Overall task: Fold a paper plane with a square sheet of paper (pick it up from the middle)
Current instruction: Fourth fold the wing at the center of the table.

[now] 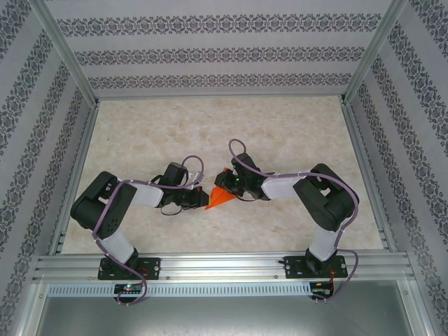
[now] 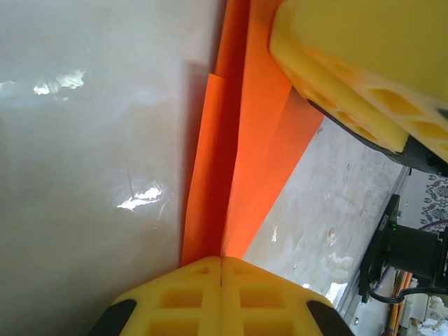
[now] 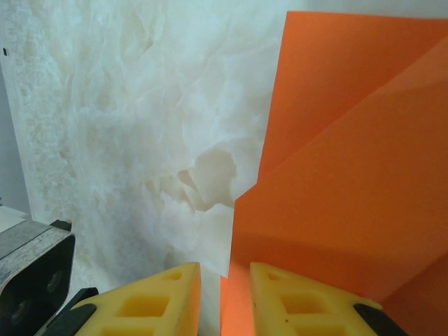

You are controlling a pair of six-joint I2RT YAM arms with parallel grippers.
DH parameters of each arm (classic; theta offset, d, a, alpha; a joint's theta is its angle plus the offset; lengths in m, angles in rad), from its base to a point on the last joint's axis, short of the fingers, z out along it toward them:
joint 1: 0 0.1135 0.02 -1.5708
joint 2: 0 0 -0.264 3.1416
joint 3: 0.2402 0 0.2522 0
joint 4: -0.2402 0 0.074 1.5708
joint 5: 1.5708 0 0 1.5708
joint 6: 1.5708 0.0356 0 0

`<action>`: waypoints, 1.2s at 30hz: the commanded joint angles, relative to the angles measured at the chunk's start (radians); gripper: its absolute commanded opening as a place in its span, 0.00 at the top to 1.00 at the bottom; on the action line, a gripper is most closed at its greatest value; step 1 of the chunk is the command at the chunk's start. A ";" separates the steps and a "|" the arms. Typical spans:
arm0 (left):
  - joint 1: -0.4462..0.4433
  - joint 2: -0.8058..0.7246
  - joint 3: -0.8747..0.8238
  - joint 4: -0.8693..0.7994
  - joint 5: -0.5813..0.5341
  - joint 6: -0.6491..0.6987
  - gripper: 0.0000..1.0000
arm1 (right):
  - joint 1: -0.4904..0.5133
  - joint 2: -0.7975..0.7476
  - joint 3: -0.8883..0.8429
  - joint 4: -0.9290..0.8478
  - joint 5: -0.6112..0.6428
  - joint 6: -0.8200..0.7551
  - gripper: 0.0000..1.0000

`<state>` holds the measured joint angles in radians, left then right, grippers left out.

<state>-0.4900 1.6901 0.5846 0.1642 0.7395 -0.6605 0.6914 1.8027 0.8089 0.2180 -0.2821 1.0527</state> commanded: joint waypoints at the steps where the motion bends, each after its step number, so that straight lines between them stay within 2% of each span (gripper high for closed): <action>1: 0.013 -0.003 0.017 -0.017 -0.003 0.010 0.91 | -0.012 0.034 0.022 0.019 0.018 0.002 0.74; 5: 0.012 -0.030 0.013 -0.062 -0.034 0.043 0.77 | -0.013 0.040 0.014 0.028 0.025 0.012 0.75; 8: 0.012 -0.051 0.009 -0.100 -0.055 0.073 0.72 | -0.015 0.035 0.006 0.034 0.036 0.017 0.74; 16: 0.008 -0.050 0.014 -0.135 -0.077 0.108 0.70 | -0.015 0.052 0.016 0.035 0.019 0.023 0.75; 20: 0.007 -0.037 0.024 -0.146 -0.087 0.117 0.73 | -0.013 0.053 0.014 0.035 0.020 0.021 0.74; 25: 0.004 -0.021 0.023 -0.148 -0.096 0.122 0.87 | -0.013 0.056 0.013 0.029 0.020 0.023 0.74; 28: 0.003 -0.015 0.025 -0.155 -0.101 0.119 0.92 | -0.013 0.060 0.011 0.024 0.023 0.022 0.74; 36: 0.004 0.007 0.029 -0.181 -0.119 0.093 1.00 | -0.011 0.079 0.006 0.041 0.017 0.027 0.74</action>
<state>-0.4911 1.6615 0.6121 0.0467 0.6697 -0.5659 0.6846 1.8435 0.8120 0.2600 -0.2832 1.0756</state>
